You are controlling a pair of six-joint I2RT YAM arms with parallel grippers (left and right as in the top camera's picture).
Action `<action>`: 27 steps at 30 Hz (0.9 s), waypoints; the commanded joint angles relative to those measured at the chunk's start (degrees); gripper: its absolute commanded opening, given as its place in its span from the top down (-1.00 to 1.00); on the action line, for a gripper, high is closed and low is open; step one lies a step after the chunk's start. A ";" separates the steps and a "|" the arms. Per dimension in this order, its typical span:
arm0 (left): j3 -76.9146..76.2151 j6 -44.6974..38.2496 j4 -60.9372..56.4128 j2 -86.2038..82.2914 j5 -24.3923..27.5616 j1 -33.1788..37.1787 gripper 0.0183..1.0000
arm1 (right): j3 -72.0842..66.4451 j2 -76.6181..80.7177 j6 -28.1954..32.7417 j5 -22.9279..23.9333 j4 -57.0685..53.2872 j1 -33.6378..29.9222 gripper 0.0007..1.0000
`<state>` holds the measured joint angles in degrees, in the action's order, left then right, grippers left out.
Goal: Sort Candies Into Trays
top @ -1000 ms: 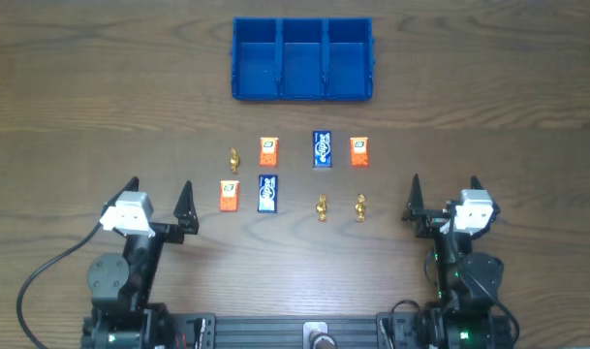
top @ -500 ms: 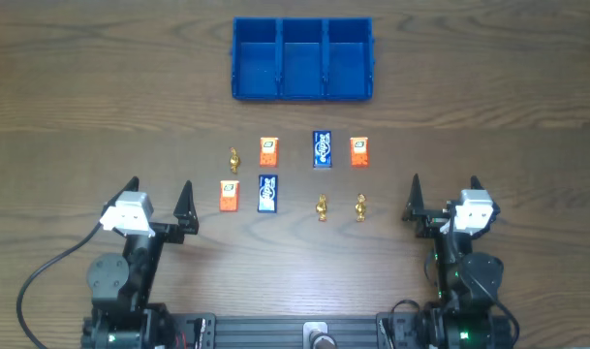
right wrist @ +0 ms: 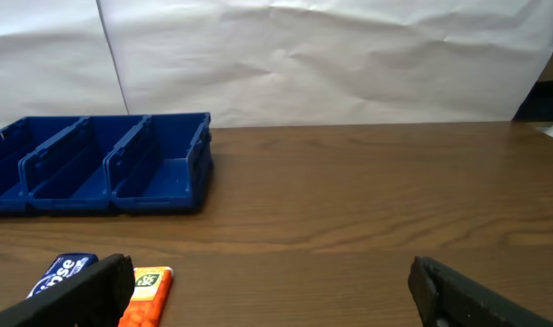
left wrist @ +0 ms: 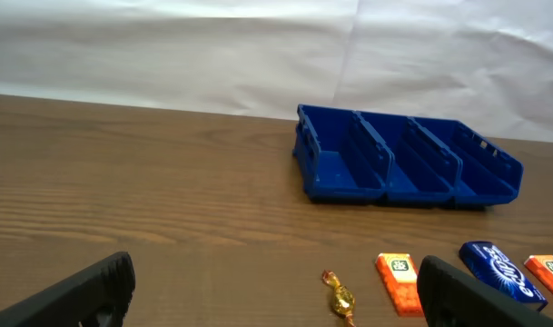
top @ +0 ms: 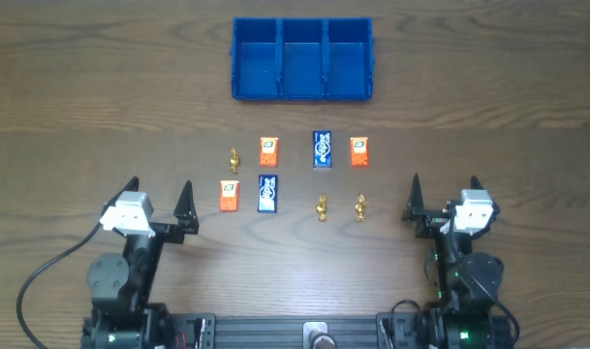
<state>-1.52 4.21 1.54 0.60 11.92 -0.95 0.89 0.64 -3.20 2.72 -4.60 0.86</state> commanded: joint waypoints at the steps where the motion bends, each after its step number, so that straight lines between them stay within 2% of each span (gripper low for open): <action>1: 1.25 -0.39 1.66 -0.28 1.03 0.24 -1.00 | -0.44 -0.48 0.70 -0.31 0.07 -0.28 -1.00; 19: 1.25 -0.39 1.66 -0.31 -0.02 0.24 -1.00 | -0.44 -0.48 0.70 -0.31 0.07 -0.28 -1.00; 22: -0.04 3.80 2.08 0.20 0.70 0.15 -1.00 | -0.44 -0.48 0.70 -0.31 0.07 -0.28 -1.00; 27: -17.11 3.45 17.49 11.08 6.05 -0.98 -1.00 | -0.44 -0.46 0.70 -0.31 0.07 -0.28 -1.00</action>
<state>-6.61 6.48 11.81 3.81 13.50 -1.21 0.89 0.64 -3.20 2.70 -4.56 0.86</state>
